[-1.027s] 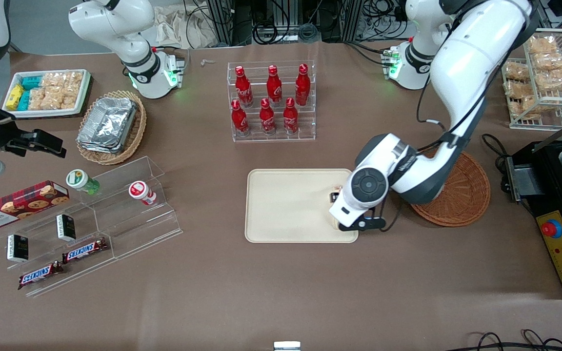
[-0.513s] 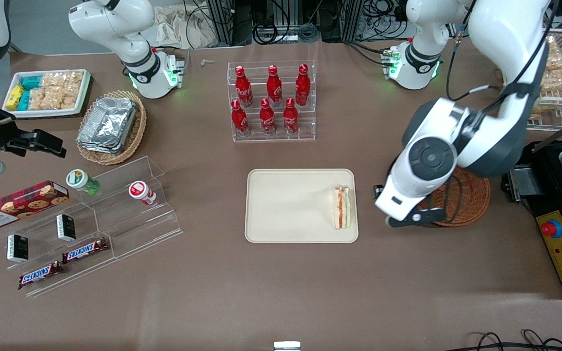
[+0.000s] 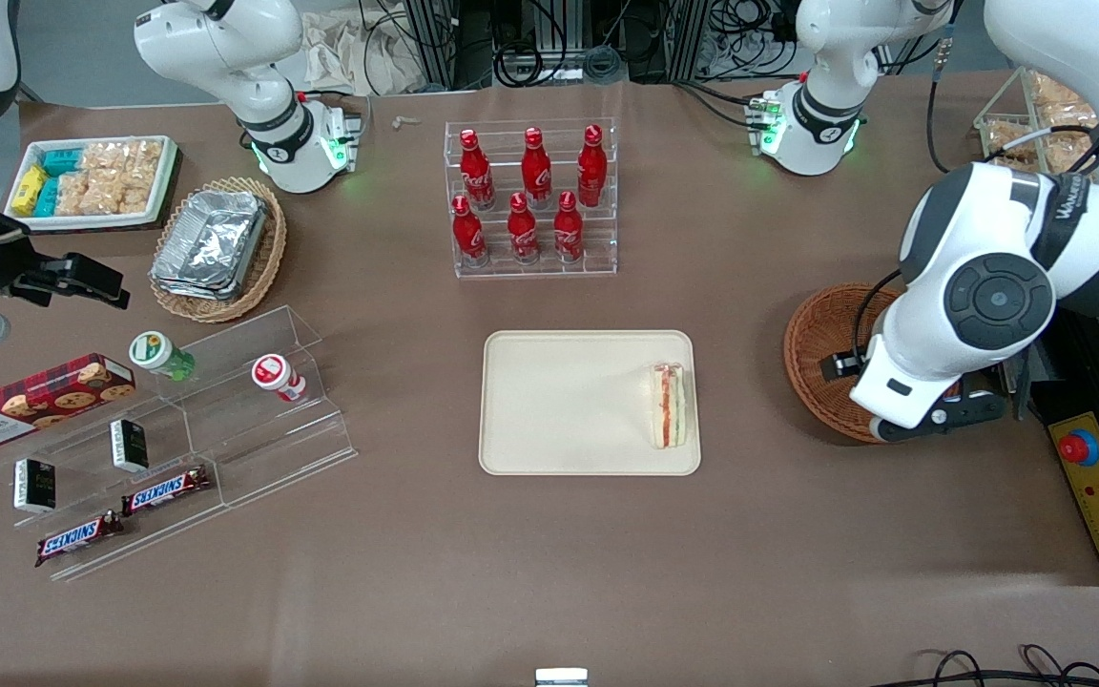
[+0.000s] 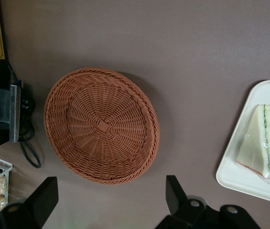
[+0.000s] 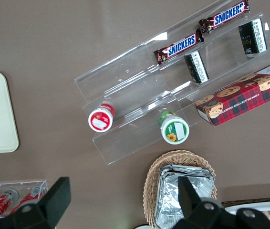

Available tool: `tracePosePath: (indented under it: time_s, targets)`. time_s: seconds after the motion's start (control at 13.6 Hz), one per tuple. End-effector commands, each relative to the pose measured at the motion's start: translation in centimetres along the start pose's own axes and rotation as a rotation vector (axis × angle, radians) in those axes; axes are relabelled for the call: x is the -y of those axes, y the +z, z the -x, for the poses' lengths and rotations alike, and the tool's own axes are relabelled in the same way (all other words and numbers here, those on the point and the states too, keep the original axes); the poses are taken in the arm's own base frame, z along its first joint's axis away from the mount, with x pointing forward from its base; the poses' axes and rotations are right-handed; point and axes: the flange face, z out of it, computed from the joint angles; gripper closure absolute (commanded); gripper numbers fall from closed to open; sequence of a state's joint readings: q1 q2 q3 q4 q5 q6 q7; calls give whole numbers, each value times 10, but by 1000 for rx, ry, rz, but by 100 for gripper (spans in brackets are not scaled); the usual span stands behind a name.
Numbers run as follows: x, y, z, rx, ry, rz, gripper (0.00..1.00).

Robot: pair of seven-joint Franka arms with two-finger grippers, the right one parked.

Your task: Place sandwich from basket to tray

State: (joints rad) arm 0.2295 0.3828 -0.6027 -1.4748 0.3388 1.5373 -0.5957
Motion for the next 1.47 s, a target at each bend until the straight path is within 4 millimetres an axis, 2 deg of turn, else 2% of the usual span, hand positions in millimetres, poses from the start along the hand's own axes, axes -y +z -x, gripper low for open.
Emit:
tracePosePath:
  time_s: [0.0,0.15,0.44,0.95,1.25,1.39]
  targets:
    - [24,-17,1,4,-6,13,0]
    - [38,-26,-1,-13,56,19,0]
    - [48,-37,-4,-34,76,24,0]
    - [88,-38,-9,-2,161,62,0]
    - [102,-38,-14,-3,142,85,0]
    - [104,-39,-13,-4,147,86,0]
